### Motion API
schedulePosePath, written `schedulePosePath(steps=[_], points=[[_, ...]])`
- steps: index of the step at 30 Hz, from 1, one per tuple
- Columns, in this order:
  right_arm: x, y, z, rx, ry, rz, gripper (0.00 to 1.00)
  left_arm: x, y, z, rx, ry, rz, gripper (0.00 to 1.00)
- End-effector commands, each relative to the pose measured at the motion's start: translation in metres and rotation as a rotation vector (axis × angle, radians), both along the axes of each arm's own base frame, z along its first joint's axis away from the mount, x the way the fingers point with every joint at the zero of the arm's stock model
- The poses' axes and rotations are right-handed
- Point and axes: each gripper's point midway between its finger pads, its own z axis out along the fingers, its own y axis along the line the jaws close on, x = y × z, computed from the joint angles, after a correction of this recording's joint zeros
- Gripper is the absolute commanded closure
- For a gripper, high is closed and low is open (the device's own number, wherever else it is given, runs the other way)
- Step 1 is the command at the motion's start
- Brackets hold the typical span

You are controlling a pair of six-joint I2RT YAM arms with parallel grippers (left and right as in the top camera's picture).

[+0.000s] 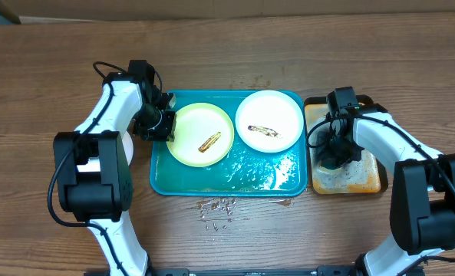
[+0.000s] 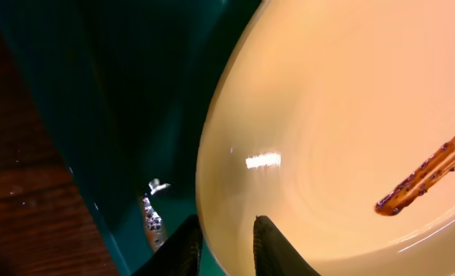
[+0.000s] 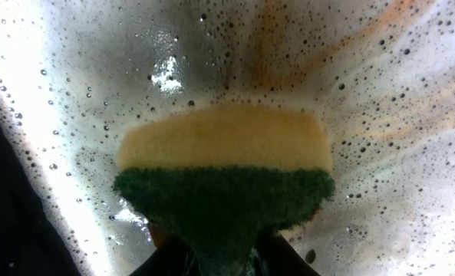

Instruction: Clean dirty plates on tray and stack at the side

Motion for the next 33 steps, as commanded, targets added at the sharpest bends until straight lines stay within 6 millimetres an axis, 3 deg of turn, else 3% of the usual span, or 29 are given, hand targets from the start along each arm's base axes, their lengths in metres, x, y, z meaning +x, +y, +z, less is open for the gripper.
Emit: schedulePosePath(steps=[1,5,9,12,19,22,28,33], points=[[-0.008,0.001,-0.009,0.011,0.049,-0.007,0.76,-0.001,-0.007,-0.006,-0.015,0.003,0.041,0.74],[-0.009,0.001,-0.009,0.011,0.054,-0.007,0.76,-0.006,-0.013,-0.016,-0.031,0.005,0.033,0.72],[-0.010,0.001,-0.009,0.010,0.057,-0.007,0.75,-0.011,-0.012,-0.019,-0.027,0.021,0.031,0.91],[-0.010,0.001,-0.009,0.010,0.057,-0.007,0.75,-0.015,-0.012,-0.018,-0.026,0.042,0.051,0.96],[-0.009,0.001,-0.009,0.011,0.052,-0.007,0.73,-0.035,-0.010,-0.011,-0.007,0.145,0.114,0.96],[-0.006,0.001,-0.009,0.012,0.042,-0.007,0.73,-0.045,0.001,-0.004,0.071,0.197,0.202,0.96],[-0.006,0.007,-0.005,0.045,0.052,-0.007,0.89,-0.064,0.003,0.019,0.109,0.253,0.329,0.96],[-0.004,0.029,0.019,0.166,0.093,-0.012,0.96,-0.085,0.000,0.032,0.112,0.332,0.357,0.96]])
